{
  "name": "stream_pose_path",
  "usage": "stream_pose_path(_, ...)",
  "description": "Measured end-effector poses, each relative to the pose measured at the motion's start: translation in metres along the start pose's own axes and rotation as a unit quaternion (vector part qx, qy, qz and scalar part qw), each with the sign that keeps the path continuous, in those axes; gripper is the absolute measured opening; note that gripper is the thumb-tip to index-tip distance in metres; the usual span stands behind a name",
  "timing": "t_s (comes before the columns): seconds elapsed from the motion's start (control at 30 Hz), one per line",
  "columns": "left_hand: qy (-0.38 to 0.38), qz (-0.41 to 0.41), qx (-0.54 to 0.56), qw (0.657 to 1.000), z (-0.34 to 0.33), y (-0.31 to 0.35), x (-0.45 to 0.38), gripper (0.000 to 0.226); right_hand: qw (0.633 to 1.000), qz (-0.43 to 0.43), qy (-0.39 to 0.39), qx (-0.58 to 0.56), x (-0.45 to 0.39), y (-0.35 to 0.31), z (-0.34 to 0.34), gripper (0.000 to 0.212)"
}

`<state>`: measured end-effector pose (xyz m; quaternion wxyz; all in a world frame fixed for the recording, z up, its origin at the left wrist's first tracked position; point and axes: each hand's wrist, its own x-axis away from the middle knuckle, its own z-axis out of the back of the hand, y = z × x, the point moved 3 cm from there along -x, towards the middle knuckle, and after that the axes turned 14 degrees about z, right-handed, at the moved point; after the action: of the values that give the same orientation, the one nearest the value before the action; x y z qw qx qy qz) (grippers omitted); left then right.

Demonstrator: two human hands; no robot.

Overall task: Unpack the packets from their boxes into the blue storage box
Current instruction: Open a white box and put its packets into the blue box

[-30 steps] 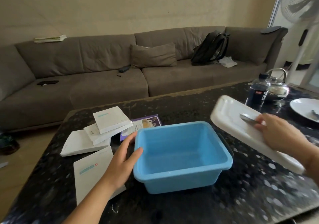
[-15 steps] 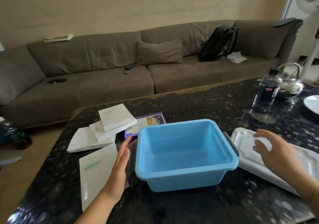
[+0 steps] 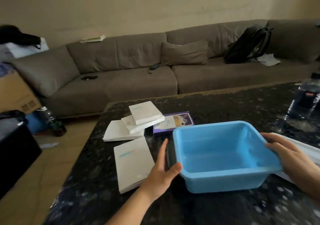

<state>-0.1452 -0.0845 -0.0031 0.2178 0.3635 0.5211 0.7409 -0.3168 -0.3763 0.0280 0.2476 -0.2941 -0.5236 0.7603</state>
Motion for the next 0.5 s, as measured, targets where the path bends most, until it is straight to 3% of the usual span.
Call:
stream_pose_path(0.1, 0.004, 0.004, -0.073, 0.997, 0.01, 0.005, 0.008, 0.098, 0.995, 0.022, 0.039, 0.091, 0.002, -0.002, 0.006, 0.017)
stream_pose_path(0.17, 0.075, 0.008, -0.137, 0.988, 0.034, 0.006, 0.012, 0.079, 0.975, 0.112, 0.093, 0.167, 0.01, -0.029, 0.014, 0.042)
stream_pose_path(0.23, 0.149, 0.029, -0.287, 0.946, 0.066, -0.003, 0.016, 0.074, 0.955, 0.238, 0.116, 0.131, 0.036, -0.086, -0.002, 0.043)
stream_pose_path(0.33, 0.109, 0.082, -0.514, 0.847, 0.106, -0.029, 0.023, 0.084, 0.92, 0.39, 0.029, 0.015, 0.105, -0.165, -0.08, 0.024)
stream_pose_path(0.4, 0.095, 0.076, -0.575, 0.809, 0.119, -0.045, 0.03, 0.086, 0.885, 0.457, -0.077, 0.041, 0.136, -0.168, -0.145, 0.019)
stream_pose_path(0.5, 0.136, 0.044, -0.599, 0.788, 0.124, -0.053, 0.043, 0.085, 0.865, 0.361, -0.301, 0.175, 0.148, -0.119, -0.237, 0.039)
